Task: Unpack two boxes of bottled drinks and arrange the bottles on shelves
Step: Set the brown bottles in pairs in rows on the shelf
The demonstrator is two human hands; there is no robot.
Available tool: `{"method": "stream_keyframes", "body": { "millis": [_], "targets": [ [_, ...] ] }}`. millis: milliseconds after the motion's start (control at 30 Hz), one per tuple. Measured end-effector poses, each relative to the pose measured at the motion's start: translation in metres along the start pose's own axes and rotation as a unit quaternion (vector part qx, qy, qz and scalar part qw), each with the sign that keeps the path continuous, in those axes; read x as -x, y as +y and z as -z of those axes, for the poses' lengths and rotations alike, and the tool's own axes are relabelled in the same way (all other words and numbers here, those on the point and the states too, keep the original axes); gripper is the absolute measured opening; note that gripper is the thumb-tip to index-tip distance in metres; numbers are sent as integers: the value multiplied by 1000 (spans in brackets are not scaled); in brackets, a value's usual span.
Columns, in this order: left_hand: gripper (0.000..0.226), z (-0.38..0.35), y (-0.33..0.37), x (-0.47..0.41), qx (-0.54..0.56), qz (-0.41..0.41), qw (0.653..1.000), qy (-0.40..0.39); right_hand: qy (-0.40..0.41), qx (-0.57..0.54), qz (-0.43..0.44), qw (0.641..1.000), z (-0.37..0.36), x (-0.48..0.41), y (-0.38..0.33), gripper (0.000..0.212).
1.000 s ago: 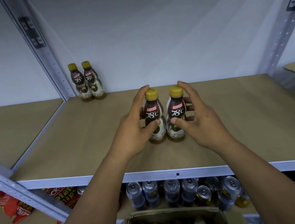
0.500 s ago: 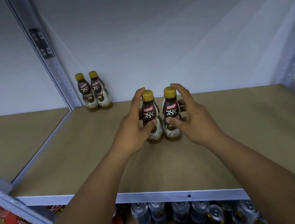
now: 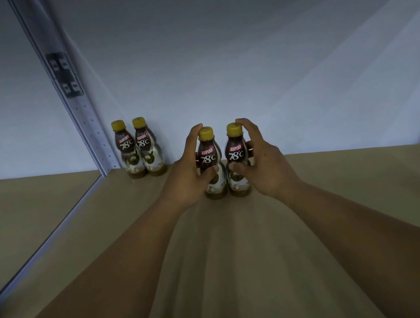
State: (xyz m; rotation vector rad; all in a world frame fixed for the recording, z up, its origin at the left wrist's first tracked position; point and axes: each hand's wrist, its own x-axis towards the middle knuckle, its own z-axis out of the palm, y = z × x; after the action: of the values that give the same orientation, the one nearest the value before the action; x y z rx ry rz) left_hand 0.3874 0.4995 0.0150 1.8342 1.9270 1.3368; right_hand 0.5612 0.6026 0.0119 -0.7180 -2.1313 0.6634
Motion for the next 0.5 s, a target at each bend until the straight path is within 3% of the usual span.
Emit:
{"method": "stream_keyframes", "body": {
  "millis": [500],
  "targets": [
    [91,-1,-38,-60,-26,3,1000,13,27,1,9,1000,-28,-62,31,91]
  ]
}}
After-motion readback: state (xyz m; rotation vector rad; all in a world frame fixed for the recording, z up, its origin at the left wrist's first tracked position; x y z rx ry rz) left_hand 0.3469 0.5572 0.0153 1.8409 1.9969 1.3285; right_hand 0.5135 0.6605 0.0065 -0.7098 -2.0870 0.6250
